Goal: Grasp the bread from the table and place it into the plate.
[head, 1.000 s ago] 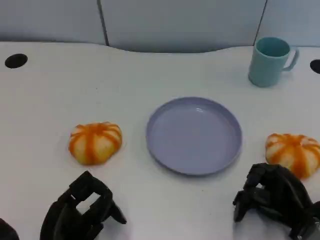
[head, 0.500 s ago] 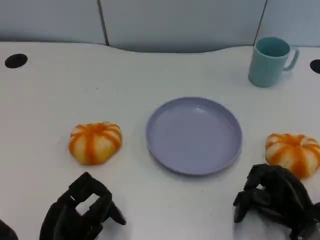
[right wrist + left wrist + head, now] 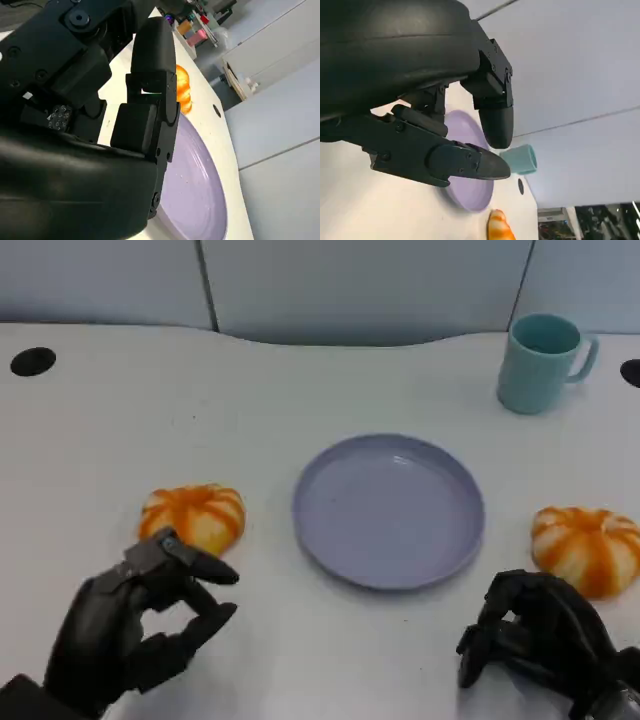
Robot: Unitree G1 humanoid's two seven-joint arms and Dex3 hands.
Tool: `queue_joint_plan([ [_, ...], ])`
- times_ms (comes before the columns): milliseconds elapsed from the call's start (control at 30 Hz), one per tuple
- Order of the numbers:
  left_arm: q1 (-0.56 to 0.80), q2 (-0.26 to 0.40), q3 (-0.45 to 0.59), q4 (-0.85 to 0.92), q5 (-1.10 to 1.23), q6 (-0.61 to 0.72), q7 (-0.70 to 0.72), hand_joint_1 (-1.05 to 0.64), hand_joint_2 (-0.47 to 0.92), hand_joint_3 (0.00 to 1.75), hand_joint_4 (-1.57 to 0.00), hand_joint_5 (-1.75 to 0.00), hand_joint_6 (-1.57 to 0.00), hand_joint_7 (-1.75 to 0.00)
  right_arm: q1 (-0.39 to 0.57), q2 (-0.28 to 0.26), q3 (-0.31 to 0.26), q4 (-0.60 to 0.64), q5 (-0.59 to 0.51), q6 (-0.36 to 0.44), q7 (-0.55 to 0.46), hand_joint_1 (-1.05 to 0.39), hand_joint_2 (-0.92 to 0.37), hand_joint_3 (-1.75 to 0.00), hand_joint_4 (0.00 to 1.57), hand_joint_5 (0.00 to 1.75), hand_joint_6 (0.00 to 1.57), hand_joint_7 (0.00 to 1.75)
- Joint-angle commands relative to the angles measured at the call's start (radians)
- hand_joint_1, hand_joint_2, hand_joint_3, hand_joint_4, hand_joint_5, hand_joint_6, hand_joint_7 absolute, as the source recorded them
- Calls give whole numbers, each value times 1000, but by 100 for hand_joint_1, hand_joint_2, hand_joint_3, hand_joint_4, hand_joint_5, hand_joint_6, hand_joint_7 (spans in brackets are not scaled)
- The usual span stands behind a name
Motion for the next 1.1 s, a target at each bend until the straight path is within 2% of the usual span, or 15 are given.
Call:
queue_joint_plan([
  [33, -43, 81, -7, -77, 156, -1, 68, -49, 92, 8, -56, -81, -72, -24, 11, -16, 2, 2, -10, -5, 2, -105, -51, -1, 157, 68, 157, 45],
  [133, -75, 159, -6, -117, 418, -26, 170, -54, 92, 8, -51, -59, -63, -5, 10, -16, 2, 4, -11, 1, 2, -105, -51, 0, 157, 68, 157, 46],
  [200, -87, 195, -16, -130, 518, -27, 216, -54, 92, 9, -50, -56, -62, -3, 12, -14, 2, 4, -11, -1, 3, -105, -51, 0, 157, 68, 157, 46],
  [267, -113, 250, -34, -156, 683, -3, 267, -57, 92, 7, -44, -35, -50, -1, 16, -8, 0, 5, -10, -8, 0, -105, -51, 0, 157, 68, 157, 46],
  [333, -130, 277, -53, -169, 778, 27, 295, -59, 92, 6, -42, -28, -47, 0, 18, -5, -2, 7, -8, -10, 0, -105, -50, 0, 157, 69, 157, 46],
  [467, -164, 316, -108, -211, 923, 162, 243, -67, 91, 2, -26, -13, -33, 0, 18, -2, -4, 8, -4, -5, 1, -105, -50, 0, 157, 69, 157, 45],
  [567, -193, 339, -151, -215, 978, 247, 186, -70, 91, 1, -16, -7, -24, 0, 19, -4, -2, 8, -6, -9, 4, -105, -50, 0, 157, 68, 157, 45],
  [733, -250, 374, -219, -159, 1013, 332, 133, -75, 91, 0, -8, -3, -18, 0, 23, -6, -6, 2, 1, 3, 4, -105, -49, 0, 157, 68, 157, 45],
  [1100, -478, 401, -382, 167, 1027, 419, 103, -78, 92, 1, -1, 0, -8, 0, 34, -24, -19, -17, 22, 44, 15, -105, -47, 0, 157, 68, 157, 46],
])
